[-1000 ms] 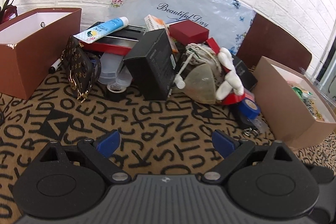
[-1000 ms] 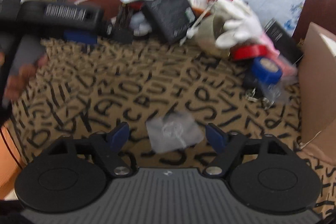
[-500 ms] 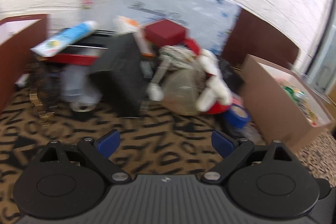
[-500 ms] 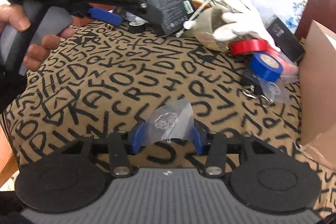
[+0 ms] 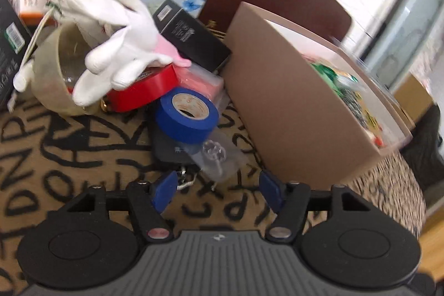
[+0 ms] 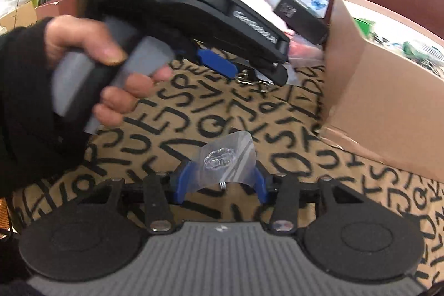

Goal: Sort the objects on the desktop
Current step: 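Grasp the blue tape roll with the left gripper while right gripper holds the hook packet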

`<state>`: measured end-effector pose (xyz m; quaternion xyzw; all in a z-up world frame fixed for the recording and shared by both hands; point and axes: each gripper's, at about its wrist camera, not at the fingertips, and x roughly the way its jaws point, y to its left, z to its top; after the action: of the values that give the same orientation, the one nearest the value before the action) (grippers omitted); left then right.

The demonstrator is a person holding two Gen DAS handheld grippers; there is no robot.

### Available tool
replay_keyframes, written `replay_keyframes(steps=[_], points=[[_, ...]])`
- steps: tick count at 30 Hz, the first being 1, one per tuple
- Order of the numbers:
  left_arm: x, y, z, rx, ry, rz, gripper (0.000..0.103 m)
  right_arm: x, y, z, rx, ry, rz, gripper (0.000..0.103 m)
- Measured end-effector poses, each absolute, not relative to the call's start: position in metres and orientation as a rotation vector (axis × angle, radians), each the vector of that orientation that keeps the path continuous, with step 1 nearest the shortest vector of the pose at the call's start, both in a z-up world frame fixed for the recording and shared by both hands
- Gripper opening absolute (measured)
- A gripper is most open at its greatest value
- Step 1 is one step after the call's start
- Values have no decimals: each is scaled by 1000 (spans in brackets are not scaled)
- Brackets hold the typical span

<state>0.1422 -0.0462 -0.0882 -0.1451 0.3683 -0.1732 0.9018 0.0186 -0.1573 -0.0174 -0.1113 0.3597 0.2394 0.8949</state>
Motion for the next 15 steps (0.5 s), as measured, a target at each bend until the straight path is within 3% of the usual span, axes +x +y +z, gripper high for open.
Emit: replay_keyframes(steps=[4, 9, 11, 12, 15], points=[[145, -49, -89, -363, 760, -293, 65, 18, -168, -20, -218, 737, 498, 47], [149, -45, -88, -425, 793, -188, 27, 20, -174, -22, -196, 726, 506, 47], [151, -43, -88, -458, 805, -161, 5, 20, -174, -21, -193, 722, 505, 47], [150, -43, -87, -467, 796, -153, 0, 20, -174, -21, -190, 720, 505, 47], [141, -42, -79, -446, 747, -154, 0, 17, -174, -21, -182, 717, 501, 47]])
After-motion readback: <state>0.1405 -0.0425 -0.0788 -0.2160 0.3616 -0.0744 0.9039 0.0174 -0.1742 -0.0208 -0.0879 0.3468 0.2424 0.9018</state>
